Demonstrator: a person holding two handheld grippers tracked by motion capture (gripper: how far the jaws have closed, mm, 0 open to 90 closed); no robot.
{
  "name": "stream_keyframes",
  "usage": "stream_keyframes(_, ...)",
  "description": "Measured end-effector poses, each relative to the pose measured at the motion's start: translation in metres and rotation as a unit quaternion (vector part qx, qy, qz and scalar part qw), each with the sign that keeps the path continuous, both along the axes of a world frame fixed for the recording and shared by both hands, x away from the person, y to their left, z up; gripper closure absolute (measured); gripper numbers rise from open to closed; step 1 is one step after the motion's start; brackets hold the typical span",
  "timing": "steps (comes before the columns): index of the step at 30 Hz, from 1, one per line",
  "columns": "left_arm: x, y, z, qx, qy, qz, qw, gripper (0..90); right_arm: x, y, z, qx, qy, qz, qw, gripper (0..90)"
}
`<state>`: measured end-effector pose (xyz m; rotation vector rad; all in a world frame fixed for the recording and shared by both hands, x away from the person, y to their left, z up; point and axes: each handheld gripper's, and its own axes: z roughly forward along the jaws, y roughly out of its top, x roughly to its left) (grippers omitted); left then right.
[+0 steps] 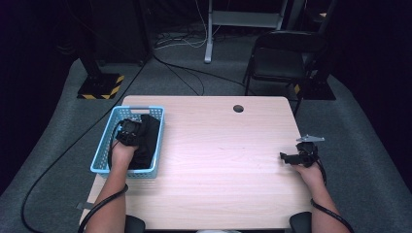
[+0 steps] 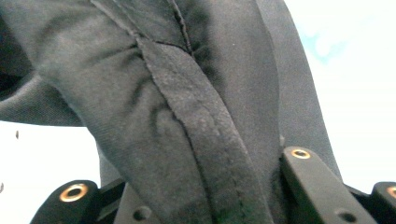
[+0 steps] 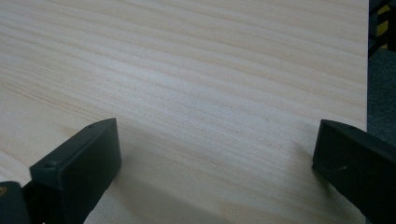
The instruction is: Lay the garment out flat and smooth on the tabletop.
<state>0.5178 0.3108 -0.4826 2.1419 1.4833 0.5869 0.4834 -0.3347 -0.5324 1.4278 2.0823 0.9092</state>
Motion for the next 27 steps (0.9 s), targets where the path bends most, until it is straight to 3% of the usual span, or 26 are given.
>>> stream_keyframes(17, -0.009, 0.007, 0.024, -0.003, -0.015, -0.016, 0.9998, 69.7, 0.000, 0.000, 0.000, 0.000, 0.000, 0.000, 1.0000, 0.2)
stream_keyframes(27, -0.013, 0.015, 0.041, -0.020, -0.020, -0.017, 0.9995, 70.0, 0.000, 0.000, 0.000, 0.000, 0.000, 0.000, 1.0000, 0.3)
